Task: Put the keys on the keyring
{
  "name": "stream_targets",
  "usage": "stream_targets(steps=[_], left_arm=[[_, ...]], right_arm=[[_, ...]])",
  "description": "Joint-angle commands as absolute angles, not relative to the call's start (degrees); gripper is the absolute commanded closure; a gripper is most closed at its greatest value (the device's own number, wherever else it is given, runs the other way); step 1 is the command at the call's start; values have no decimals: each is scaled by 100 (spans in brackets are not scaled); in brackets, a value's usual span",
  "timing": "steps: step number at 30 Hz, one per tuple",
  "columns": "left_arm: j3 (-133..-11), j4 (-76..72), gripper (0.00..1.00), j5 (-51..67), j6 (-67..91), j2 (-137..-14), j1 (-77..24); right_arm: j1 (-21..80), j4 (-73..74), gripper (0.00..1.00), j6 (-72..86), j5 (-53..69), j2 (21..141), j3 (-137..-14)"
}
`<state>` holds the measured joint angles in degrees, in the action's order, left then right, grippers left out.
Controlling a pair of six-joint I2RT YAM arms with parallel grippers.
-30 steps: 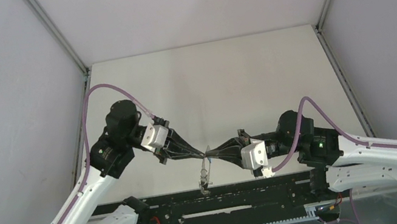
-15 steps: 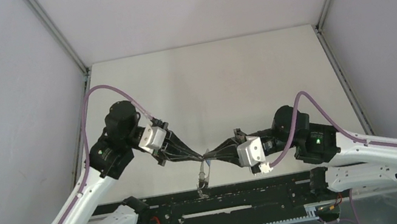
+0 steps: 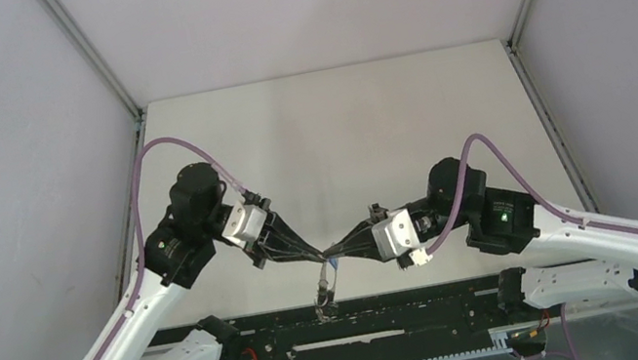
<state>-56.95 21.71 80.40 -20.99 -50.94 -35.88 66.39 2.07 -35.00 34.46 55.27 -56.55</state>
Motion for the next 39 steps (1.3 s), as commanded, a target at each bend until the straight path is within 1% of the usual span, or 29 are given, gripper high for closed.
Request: stream_targets(steps=[1, 8, 11, 19, 24, 25, 26, 29, 30, 32, 36, 39], left_arm=[[-5559, 1982, 100, 7896, -2171, -5186, -3723], [-5584, 2005, 100, 7973, -1930, -5370, -3735], [-5626, 2000, 100, 7978, -1916, -5433, -3731], [-5721, 2004, 100, 7937, -1970, -5413, -3735], [-5786, 1846, 100, 7719, -1920, -5309, -3735], [-5770, 1684, 100, 7635, -1782, -5273, -3729], [-5722, 1344, 100, 7485, -1514, -5222, -3730], [-5277, -287, 100, 6911, -269, -5000, -3727], [-5234, -516, 100, 6765, -180, -4955, -3721], [-5219, -598, 100, 6658, -126, -4911, -3729], [-5158, -824, 100, 6605, -77, -4862, -3725], [-5066, -1202, 100, 6413, 99, -4856, -3726]], right_arm=[[6601, -336, 100, -3635, 3246, 5800, -5999], [6538, -27, 100, -3797, 3728, 6003, -6276], [6504, 324, 100, -3845, 3906, 6144, -6406], [6497, 452, 100, -3838, 3760, 6196, -6429], [6394, 258, 100, -3409, 3387, 6252, -6428], [6364, 203, 99, -3268, 3325, 6264, -6433], [6326, 146, 93, -3136, 3304, 6281, -6434], [6235, 59, 83, -2820, 3348, 6314, -6458], [6215, 92, 80, -2726, 3376, 6344, -6516], [6150, 210, 77, -2527, 3451, 6438, -6654], [5918, 343, 65, -2016, 3803, 6590, -6864], [5664, 566, 62, -1542, 4229, 6719, -7146]])
